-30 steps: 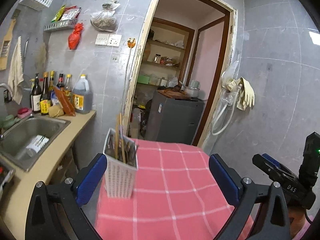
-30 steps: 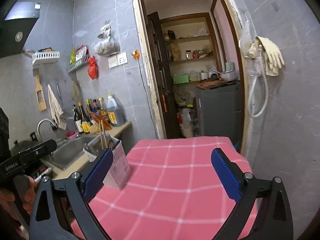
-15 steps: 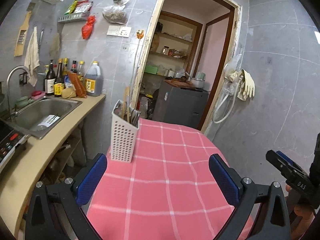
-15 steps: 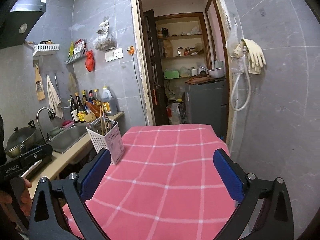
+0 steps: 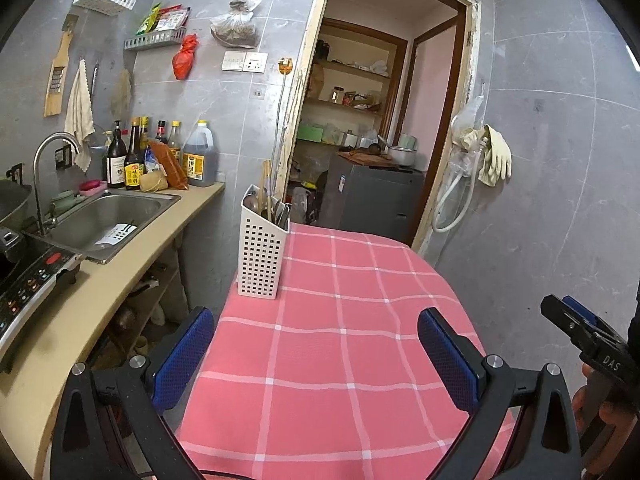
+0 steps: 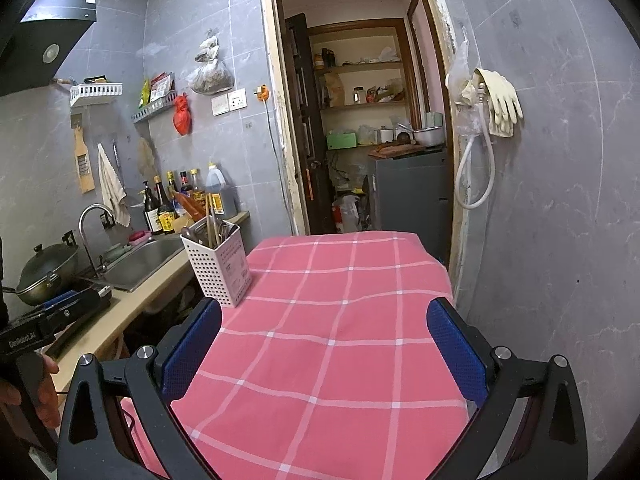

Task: Organize utensils

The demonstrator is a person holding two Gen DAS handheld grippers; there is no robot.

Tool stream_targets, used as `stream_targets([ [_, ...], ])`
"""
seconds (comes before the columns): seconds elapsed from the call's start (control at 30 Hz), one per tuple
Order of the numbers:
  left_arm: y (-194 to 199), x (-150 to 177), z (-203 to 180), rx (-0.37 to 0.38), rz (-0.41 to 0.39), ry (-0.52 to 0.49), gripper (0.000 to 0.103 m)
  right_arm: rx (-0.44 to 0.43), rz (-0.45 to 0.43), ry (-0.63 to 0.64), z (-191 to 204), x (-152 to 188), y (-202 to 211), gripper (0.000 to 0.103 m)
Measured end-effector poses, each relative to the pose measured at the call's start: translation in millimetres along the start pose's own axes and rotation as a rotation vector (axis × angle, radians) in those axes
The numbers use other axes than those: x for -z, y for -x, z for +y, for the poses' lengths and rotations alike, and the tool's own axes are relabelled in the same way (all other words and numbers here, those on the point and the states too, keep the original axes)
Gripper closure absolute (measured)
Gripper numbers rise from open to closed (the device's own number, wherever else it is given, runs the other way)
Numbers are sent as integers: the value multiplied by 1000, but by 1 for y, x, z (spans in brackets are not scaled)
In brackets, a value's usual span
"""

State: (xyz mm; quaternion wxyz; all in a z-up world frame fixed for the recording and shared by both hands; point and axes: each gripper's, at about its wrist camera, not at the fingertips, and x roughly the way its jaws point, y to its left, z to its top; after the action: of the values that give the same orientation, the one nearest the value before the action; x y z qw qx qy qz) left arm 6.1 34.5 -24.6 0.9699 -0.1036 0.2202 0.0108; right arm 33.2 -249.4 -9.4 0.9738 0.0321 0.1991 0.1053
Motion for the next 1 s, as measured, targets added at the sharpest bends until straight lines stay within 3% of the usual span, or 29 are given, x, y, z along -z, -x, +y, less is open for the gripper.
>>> stream_targets([
  [1.0,10,-3,-2,-14,-18,-12,1,-14,-14,8,7,-7,3,2],
])
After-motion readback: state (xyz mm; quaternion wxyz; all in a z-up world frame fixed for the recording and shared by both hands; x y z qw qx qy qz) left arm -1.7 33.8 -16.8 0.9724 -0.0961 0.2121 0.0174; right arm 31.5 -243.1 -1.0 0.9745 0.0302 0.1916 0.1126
